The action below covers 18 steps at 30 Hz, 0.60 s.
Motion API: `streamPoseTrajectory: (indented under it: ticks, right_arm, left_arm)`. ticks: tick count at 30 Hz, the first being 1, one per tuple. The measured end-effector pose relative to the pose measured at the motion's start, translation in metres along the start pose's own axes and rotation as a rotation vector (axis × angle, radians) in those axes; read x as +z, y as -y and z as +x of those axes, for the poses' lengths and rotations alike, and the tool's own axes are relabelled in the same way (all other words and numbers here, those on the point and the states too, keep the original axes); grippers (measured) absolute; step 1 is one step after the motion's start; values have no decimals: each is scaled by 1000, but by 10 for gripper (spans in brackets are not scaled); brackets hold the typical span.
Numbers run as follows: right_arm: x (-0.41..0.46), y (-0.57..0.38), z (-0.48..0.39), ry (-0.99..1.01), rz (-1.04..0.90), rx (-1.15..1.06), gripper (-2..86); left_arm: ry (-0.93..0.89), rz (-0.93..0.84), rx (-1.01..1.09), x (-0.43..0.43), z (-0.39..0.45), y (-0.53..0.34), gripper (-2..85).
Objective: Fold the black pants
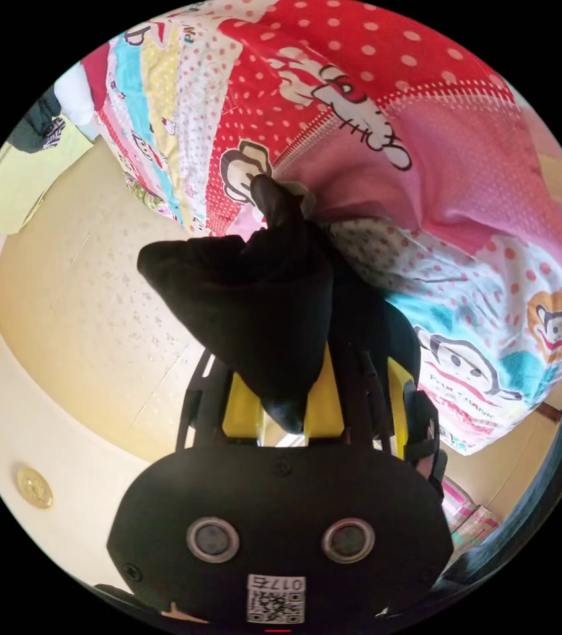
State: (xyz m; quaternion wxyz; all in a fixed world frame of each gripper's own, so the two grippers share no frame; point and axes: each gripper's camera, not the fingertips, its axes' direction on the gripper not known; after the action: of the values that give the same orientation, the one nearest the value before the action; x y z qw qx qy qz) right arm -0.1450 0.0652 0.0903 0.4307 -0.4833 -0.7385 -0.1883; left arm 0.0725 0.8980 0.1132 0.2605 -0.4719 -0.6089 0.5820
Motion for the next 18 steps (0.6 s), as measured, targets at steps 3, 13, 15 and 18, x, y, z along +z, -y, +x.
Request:
streamPoseTrajectory:
  ticks: [3,13,15,18]
  right_arm:
    - [4,-10,10,-11,-9,-21,111]
    - [-2,-54,37,-45,-79,-81,108]
    - [-11,-67,38,-89,-116,-93,109]
    - [-35,-94,41,-151,-171,-92,109]
  left_arm:
    - [37,-49,24,25,8,23,233]
    - [-9,-203,-67,57,-2,25,200]
    - [45,-211,-38,51,6,10,195]
    - [112,-230,-19,40,10,-21,188]
